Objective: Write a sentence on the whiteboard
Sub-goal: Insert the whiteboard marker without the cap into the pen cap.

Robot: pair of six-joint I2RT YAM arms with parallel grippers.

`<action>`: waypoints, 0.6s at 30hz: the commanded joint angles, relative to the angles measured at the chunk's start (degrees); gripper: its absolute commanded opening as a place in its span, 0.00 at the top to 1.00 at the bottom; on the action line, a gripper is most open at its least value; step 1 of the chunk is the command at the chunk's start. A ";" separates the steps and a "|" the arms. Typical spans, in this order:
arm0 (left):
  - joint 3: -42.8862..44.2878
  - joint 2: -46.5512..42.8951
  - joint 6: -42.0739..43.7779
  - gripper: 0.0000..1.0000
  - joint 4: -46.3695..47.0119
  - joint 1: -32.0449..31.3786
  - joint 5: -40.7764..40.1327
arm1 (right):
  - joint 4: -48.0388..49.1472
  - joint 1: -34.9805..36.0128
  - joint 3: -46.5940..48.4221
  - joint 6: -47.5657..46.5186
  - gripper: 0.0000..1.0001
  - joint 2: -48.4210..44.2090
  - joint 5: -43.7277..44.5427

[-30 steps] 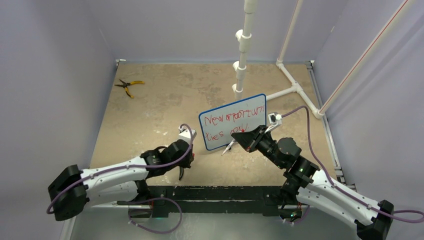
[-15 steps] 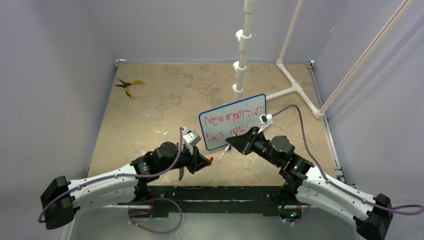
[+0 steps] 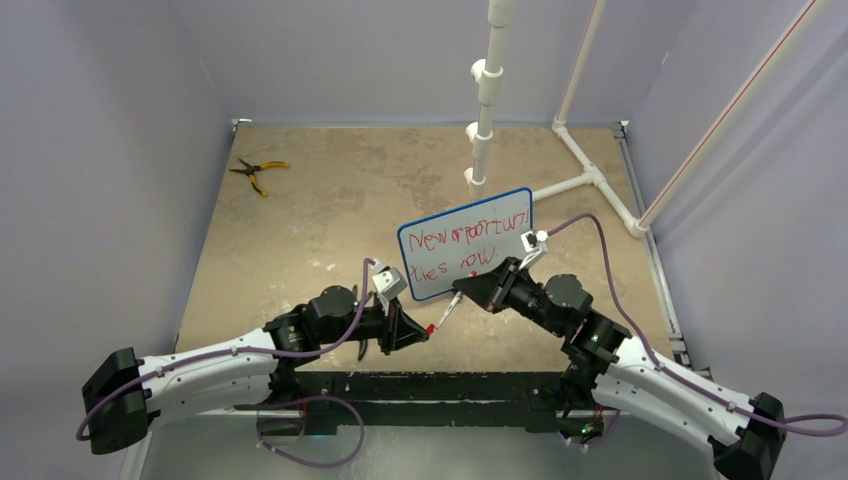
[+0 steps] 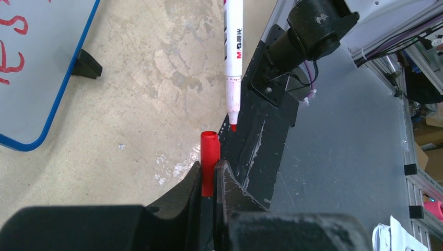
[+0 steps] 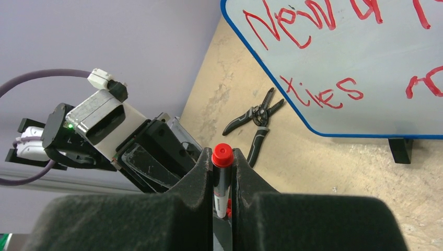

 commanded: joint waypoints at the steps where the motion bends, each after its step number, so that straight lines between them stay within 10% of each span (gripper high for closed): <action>1: -0.35 -0.19 0.92 1.00 3.20 -0.31 0.92 | -0.01 -0.03 0.17 0.89 1.00 0.35 0.36; 18: -0.50 -0.34 0.60 1.00 3.96 -0.31 2.67 | -0.76 -0.03 -0.55 3.53 1.00 0.02 3.58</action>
